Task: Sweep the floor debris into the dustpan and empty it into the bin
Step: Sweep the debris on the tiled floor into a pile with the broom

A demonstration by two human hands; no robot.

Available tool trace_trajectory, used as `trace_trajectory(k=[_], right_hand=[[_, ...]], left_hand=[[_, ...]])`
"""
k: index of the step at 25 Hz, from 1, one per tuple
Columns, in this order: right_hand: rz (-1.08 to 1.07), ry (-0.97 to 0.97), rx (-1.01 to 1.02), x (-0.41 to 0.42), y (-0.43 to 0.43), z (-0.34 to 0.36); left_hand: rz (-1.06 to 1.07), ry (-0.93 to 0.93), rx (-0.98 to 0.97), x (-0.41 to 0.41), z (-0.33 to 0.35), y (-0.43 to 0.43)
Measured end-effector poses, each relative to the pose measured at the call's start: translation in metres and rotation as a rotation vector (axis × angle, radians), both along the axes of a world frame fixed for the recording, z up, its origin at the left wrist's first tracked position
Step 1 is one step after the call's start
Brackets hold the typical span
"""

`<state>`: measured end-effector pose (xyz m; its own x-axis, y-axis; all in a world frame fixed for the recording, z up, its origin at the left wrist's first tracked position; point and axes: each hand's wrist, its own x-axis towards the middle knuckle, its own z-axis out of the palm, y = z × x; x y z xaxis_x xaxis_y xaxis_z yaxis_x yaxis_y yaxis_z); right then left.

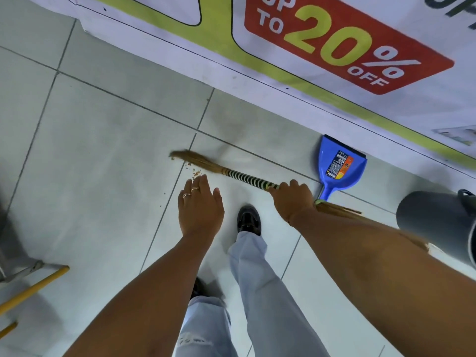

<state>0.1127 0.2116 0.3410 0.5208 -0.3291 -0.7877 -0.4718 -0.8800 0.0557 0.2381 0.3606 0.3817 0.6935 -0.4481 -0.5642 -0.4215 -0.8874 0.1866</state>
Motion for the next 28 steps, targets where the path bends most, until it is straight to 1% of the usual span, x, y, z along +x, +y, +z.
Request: trace_trajectory(k=[3, 5, 8, 10, 14, 19, 24, 28], right_hand=[[-0.103, -0.096, 0.015, -0.032, 0.012, 0.009], [-0.191, -0.116, -0.011, -0.044, 0.011, 0.008], [-0.381, -0.055, -0.059, -0.037, -0.003, -0.003], [-0.481, 0.006, -0.056, -0.028, -0.010, -0.013], [-0.445, 0.073, 0.000, -0.012, 0.000, -0.021], [-0.425, 0.091, 0.034, -0.011, 0.048, -0.014], [-0.435, 0.102, 0.023, -0.024, 0.123, 0.004], [-0.589, 0.011, 0.018, -0.028, 0.208, 0.025]], left_hand=[[0.000, 0.011, -0.007, -0.004, 0.000, 0.001], [-0.014, 0.015, -0.006, -0.008, -0.001, 0.004], [-0.028, 0.025, 0.012, -0.009, -0.006, 0.008], [-0.024, 0.028, 0.016, -0.007, -0.007, 0.009], [-0.036, 0.000, 0.024, 0.003, -0.007, 0.008], [-0.033, -0.031, -0.033, 0.018, -0.001, 0.018], [-0.110, -0.050, -0.096, 0.028, 0.001, 0.068], [-0.243, -0.020, -0.114, 0.026, 0.011, 0.137]])
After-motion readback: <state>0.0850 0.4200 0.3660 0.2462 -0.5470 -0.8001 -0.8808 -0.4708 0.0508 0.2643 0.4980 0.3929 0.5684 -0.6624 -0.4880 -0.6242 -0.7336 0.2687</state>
